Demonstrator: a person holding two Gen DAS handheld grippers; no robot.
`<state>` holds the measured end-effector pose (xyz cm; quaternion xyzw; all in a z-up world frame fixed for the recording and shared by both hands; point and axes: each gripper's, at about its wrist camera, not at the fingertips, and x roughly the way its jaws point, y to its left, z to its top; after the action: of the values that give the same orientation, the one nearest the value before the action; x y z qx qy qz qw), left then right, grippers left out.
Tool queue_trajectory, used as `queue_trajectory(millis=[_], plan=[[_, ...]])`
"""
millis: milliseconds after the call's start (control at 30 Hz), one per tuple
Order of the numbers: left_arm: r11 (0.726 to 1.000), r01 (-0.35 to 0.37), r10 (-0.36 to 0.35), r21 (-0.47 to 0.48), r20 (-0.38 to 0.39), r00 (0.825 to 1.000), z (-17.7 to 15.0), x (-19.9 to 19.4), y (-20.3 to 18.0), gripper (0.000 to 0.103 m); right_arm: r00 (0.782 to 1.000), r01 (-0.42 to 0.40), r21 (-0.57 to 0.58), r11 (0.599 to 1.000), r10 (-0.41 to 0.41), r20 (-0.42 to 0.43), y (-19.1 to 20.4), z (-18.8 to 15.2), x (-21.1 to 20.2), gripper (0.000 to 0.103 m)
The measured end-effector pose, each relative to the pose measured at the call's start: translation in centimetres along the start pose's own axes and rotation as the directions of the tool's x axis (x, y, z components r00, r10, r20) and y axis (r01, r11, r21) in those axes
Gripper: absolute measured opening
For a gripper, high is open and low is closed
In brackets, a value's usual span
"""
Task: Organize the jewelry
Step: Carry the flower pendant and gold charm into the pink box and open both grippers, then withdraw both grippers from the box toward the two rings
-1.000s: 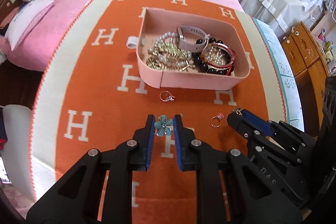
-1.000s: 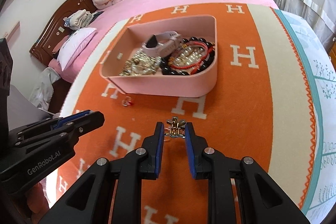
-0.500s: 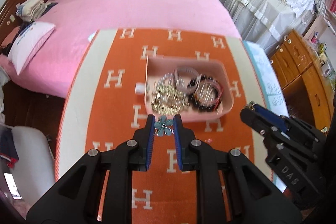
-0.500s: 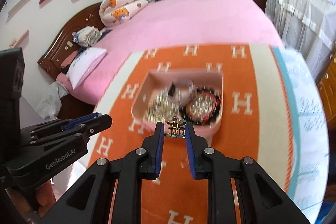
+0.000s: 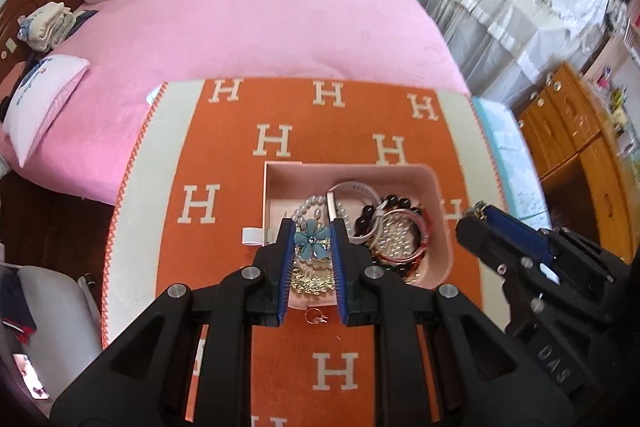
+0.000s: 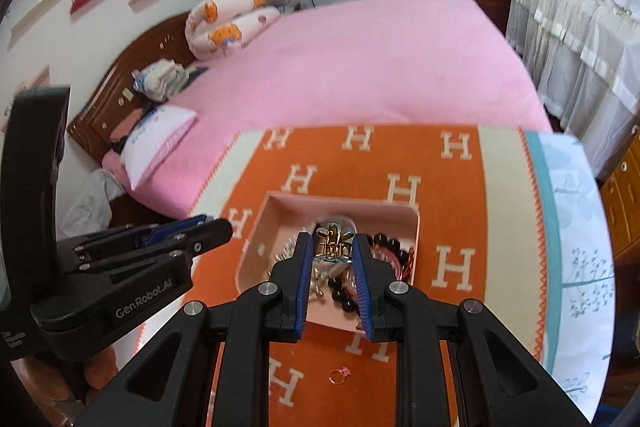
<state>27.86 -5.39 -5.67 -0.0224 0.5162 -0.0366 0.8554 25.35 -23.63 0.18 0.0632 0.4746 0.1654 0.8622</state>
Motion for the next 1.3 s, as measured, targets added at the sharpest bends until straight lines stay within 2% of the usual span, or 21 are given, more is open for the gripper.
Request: queue_trajectory(millis=[167,233,300,367,533,933,1300], plan=[[0.999,-0.017,0.019,0.033,-0.035,0.999,-0.7,2.8,-0.9,0.016,0.998,0.009,-0.021,1.0,-0.01,-0.064,-0.5,-1.2,3.2,0.02],[1.0,-0.007,0.009,0.03,-0.062,0.998,-0.8,3.7,-1.0,0.02,0.996,0.01,-0.022,1.0,-0.012,-0.092,-0.8,-1.9,4.2,0.023],[1.0,-0.005,0.007,0.022,-0.073,0.997,-1.0,4.1,-0.9,0.043,0.995,-0.001,-0.014,1.0,0.0,-0.1,-1.2,-2.2,4.6,0.034],[1.0,-0.006,0.007,0.008,-0.064,0.998,-1.1,4.1,-0.6,0.05,0.997,-0.003,-0.011,1.0,0.002,-0.083,-1.6,-2.4,4.5,0.037],[1.0,-0.015,0.014,-0.017,-0.058,0.998,-1.2,3.6,-0.1,0.051,0.998,-0.008,-0.012,1.0,0.007,-0.058,-2.0,-2.4,3.7,0.037],[0.999,-0.013,0.015,-0.042,0.047,0.999,-1.2,-1.8,0.9,0.051,1.0,-0.019,0.015,1.0,0.019,0.004,-1.9,-2.9,-0.4,0.037],[1.0,-0.011,0.013,-0.024,0.068,0.998,-3.5,-4.9,1.6,0.051,1.0,-0.027,0.033,0.999,0.027,0.007,-0.7,-5.7,-2.8,0.037]])
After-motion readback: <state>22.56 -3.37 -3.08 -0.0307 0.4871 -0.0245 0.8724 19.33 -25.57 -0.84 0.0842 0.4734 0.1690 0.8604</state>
